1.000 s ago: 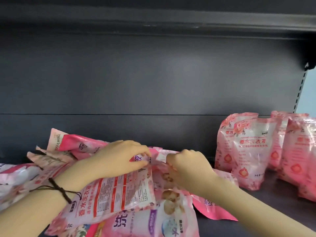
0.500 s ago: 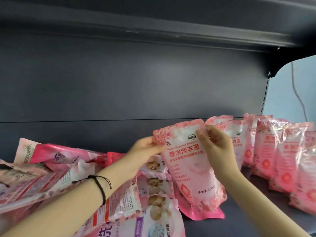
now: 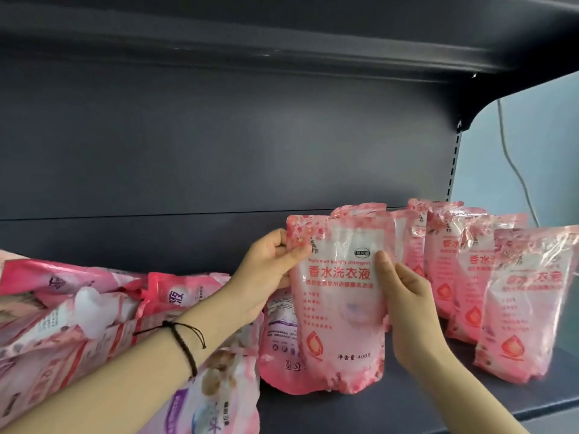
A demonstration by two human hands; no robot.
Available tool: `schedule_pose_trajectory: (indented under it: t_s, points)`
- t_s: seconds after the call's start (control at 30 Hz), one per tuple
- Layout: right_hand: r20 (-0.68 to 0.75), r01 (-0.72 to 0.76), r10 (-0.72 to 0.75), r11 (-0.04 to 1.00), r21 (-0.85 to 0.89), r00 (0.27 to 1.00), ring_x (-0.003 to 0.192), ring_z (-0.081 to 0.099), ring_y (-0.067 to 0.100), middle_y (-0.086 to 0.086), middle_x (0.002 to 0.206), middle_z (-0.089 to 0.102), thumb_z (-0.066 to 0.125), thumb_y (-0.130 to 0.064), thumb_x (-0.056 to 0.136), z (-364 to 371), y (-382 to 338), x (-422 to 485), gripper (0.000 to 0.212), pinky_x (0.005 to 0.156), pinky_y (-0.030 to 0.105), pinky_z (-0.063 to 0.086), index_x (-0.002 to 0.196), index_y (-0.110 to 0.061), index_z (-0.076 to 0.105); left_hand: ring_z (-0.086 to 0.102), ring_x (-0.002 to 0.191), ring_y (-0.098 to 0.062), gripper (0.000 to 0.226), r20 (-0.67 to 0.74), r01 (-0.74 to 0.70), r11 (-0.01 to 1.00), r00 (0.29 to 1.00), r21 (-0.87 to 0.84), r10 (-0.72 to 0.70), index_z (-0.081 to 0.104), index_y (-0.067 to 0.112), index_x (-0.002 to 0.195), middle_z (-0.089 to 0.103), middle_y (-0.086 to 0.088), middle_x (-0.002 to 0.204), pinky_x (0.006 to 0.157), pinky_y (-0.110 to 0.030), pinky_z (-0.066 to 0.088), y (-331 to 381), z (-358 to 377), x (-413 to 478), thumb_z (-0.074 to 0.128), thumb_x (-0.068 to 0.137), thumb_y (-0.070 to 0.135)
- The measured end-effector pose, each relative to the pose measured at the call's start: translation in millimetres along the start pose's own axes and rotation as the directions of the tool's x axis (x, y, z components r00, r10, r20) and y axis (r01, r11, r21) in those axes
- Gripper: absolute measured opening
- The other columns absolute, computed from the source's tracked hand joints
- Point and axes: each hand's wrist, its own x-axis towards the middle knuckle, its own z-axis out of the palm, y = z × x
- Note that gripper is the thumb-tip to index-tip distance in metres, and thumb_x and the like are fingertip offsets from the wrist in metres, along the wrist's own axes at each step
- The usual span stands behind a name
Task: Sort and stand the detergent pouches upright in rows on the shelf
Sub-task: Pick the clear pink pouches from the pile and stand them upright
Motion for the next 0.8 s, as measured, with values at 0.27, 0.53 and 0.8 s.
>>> schedule_pose_trajectory:
  t_s: [0.27, 0.53, 0.8]
  points:
    - [-0.104, -0.017, 0.02, 1.0, 0.026, 0.994, 0.078, 0.053, 0.028, 0.016, 0.086, 0.058, 0.056, -0.04, 0.094, -44.6, -1.2, 51.2, 0.048, 0.075, 0.044, 0.045, 0.09, 0.007, 0.055, 0.068, 0.089, -0.024, 0.004, -0.06, -0.031, 0.999, 0.998, -0.044, 0.028, 0.061, 0.011, 0.091, 0.072, -0.009, 0.095, 0.083, -0.043, 0.056, -9.8, 62.9, 22.3, 0.064, 0.088, 0.012]
    - [-0.214, -0.016, -0.013, 0.991, -0.132, 0.977, 0.07, 0.055, 0.018, -0.004, 0.068, 0.056, 0.049, -0.034, 0.097, -78.5, 15.3, 73.2, 0.026, 0.061, 0.032, 0.045, 0.076, -0.019, 0.051, 0.065, 0.1, -0.031, 0.041, -0.11, -0.018, 0.988, 0.993, 0.153, 0.036, 0.055, -0.003, 0.108, 0.068, -0.019, 0.106, 0.094, -0.046, 0.049, -31.8, 102.4, 38.6, 0.069, 0.087, 0.029]
    - [0.057, 0.324, -0.33, 0.853, -0.409, 0.942, 0.089, 0.051, -0.019, -0.004, 0.137, 0.041, 0.057, 0.0, 0.085, -86.9, -2.3, 61.2, 0.065, 0.074, 0.001, 0.041, 0.139, -0.018, 0.026, 0.067, 0.104, -0.01, 0.054, 0.037, 0.007, 0.843, 0.999, 0.538, -0.032, 0.056, 0.021, 0.124, 0.071, 0.005, 0.113, 0.092, -0.041, 0.054, -45.2, 91.4, 27.5, 0.08, 0.075, 0.028]
